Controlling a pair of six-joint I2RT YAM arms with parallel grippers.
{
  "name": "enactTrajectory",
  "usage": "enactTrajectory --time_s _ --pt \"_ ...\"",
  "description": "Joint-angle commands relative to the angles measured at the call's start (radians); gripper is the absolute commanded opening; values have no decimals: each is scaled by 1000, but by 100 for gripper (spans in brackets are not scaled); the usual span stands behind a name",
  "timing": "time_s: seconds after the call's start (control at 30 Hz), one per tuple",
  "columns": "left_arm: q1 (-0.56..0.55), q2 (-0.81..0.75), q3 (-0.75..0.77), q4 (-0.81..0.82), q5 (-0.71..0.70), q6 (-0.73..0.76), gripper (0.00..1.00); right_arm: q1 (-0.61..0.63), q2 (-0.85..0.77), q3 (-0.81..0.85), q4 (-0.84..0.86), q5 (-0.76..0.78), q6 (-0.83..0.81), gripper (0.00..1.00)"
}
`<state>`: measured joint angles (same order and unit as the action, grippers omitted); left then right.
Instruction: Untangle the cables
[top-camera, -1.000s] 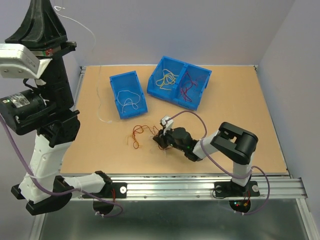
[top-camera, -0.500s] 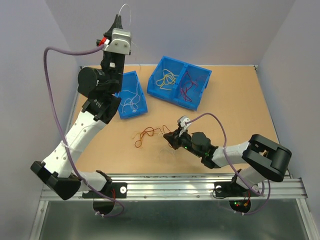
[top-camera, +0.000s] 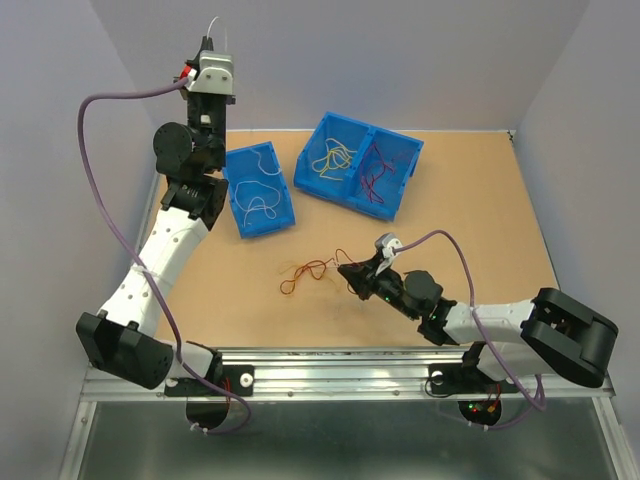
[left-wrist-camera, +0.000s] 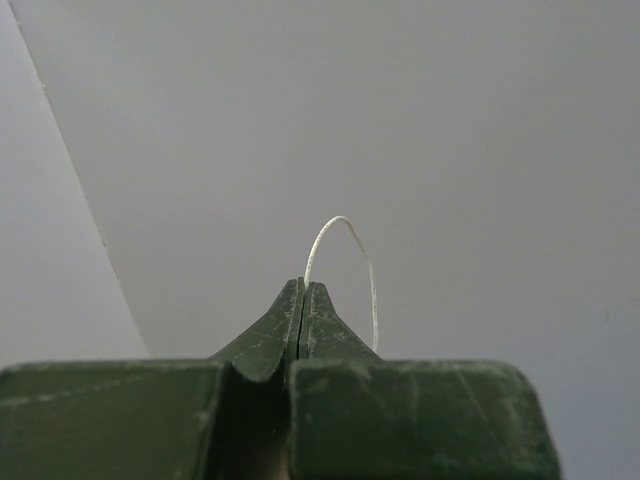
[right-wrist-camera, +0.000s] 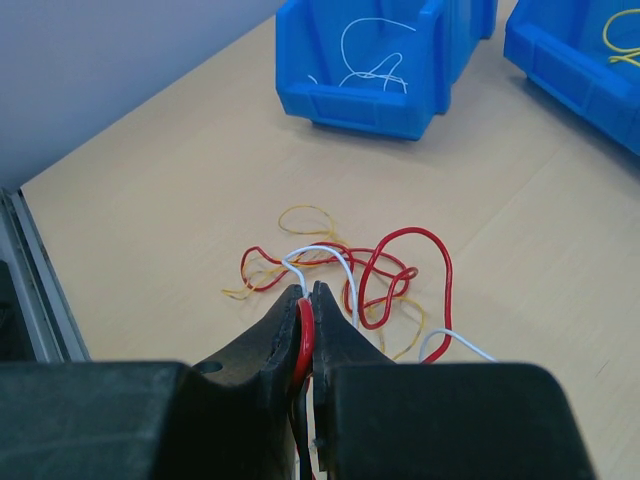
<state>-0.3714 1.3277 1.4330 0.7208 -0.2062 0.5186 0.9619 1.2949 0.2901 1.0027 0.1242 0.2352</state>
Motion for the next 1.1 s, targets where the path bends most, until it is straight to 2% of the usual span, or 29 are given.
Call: enactTrajectory --time_s 0.0,0.67,0.9,1.07 --pt "15 -9 -5 109 36 -48 0 0 -29 -23 28 35 -13 1" --pt "140 25 -135 164 88 -117 0 0 -42 -12 10 14 -8 1" --pt "147 50 -210 170 126 -109 0 0 -57 -14 1 15 -7 1" --pt "146 45 -264 59 169 -98 0 -2 -62 -16 -6 18 -8 1"
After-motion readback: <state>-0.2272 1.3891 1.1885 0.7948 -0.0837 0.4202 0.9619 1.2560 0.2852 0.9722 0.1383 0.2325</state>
